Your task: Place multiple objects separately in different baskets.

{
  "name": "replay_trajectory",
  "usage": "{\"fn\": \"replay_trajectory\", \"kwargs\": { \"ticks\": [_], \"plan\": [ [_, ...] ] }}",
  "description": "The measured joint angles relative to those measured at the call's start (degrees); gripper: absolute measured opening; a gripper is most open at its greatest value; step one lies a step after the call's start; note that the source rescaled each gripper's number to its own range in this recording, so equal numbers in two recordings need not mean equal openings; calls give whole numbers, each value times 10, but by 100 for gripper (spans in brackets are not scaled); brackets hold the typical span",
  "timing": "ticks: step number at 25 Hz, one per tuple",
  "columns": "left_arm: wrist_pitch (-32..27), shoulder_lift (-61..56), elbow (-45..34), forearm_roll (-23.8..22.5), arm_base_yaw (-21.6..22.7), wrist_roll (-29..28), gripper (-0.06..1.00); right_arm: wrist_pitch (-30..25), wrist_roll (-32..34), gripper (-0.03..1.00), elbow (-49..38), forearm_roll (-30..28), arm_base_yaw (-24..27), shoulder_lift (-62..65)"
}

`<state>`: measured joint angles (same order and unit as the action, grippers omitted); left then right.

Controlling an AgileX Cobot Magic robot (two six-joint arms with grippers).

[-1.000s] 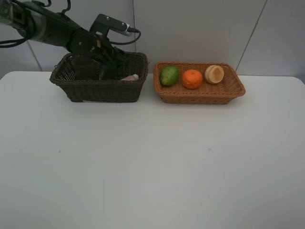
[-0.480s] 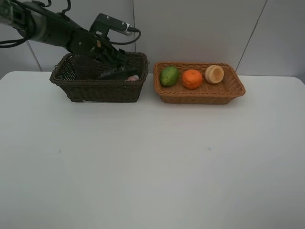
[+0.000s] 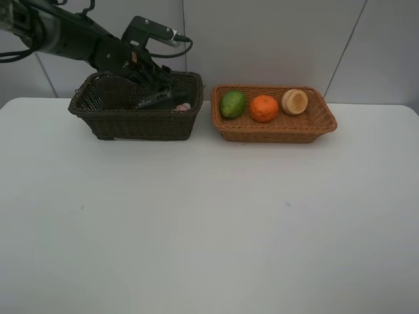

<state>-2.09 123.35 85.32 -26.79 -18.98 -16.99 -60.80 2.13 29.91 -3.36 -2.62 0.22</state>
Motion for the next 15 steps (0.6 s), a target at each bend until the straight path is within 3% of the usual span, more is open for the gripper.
{"fn": "replay_trajectory", "kwargs": {
  "ticks": [7, 15],
  "plan": [
    [-83, -56, 0, -1, -1, 0, 73, 0, 0, 82, 0, 0, 0, 0],
    [-248, -145, 0, 31, -12, 0, 73, 0, 0, 82, 0, 0, 0, 0]
  ]
}}
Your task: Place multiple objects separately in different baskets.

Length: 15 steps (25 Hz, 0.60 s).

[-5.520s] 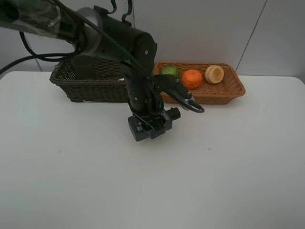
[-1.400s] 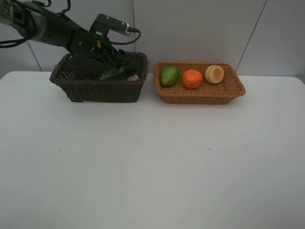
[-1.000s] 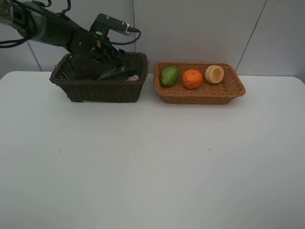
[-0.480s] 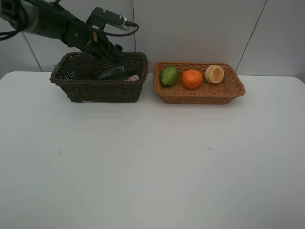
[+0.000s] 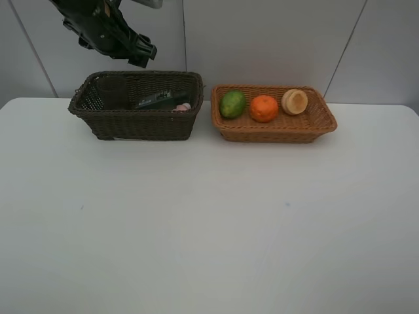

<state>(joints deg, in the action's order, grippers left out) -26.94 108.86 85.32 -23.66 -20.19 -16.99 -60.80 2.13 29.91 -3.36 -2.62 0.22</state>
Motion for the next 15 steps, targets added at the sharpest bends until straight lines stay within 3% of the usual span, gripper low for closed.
{"fn": "replay_trajectory", "kwargs": {
  "ticks": [4, 9, 12, 15],
  "plan": [
    [-113, -39, 0, 35, 1, 0, 73, 0, 0, 82, 0, 0, 0, 0],
    [-229, -86, 0, 45, 1, 2, 73, 0, 0, 82, 0, 0, 0, 0],
    [-270, -118, -1, 45, 1, 2, 73, 0, 0, 82, 0, 0, 0, 0],
    [-272, -167, -26, 40, 1, 6, 73, 0, 0, 82, 0, 0, 0, 0]
  ]
}}
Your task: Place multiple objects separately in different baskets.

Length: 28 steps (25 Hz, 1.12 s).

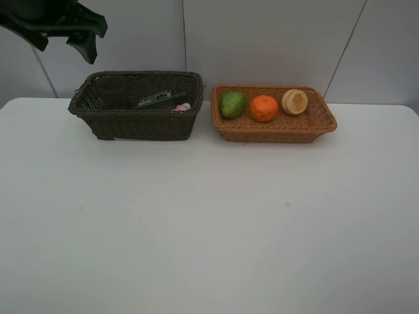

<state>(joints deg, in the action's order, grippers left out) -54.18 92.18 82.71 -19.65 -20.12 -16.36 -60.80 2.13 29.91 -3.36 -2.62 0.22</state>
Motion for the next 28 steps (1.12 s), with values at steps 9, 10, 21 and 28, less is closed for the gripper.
{"fn": "replay_trajectory", "kwargs": {
  "ticks": [9, 10, 21, 28],
  "plan": [
    [57, -222, -160, -50, 7, 22, 73, 0, 0, 82, 0, 0, 0, 0],
    [57, -243, -178, -52, 14, 22, 73, 0, 0, 82, 0, 0, 0, 0],
    [19, -512, -339, -26, 114, 25, 73, 0, 0, 82, 0, 0, 0, 0],
    [-67, -663, -387, 40, 154, 39, 73, 0, 0, 82, 0, 0, 0, 0]
  ]
}}
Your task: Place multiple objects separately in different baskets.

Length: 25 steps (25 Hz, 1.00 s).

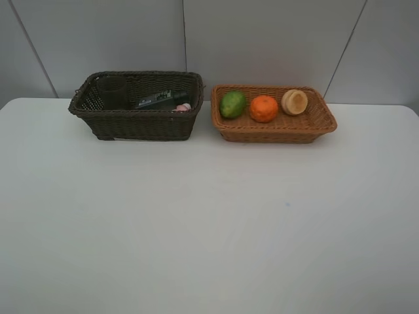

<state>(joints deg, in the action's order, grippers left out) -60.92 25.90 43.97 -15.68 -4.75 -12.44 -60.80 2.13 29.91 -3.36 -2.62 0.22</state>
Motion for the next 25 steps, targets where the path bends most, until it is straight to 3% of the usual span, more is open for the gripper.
{"fn": "replay_trajectory", "kwargs": {
  "ticks": [5, 15, 25],
  "plan": [
    [-75, -76, -3, 34, 6, 11, 73, 0, 0, 82, 0, 0, 0, 0],
    [-77, -176, -36, 71, 26, 16, 73, 0, 0, 82, 0, 0, 0, 0],
    [-77, -263, -108, 118, 67, 88, 73, 0, 0, 82, 0, 0, 0, 0]
  ]
}}
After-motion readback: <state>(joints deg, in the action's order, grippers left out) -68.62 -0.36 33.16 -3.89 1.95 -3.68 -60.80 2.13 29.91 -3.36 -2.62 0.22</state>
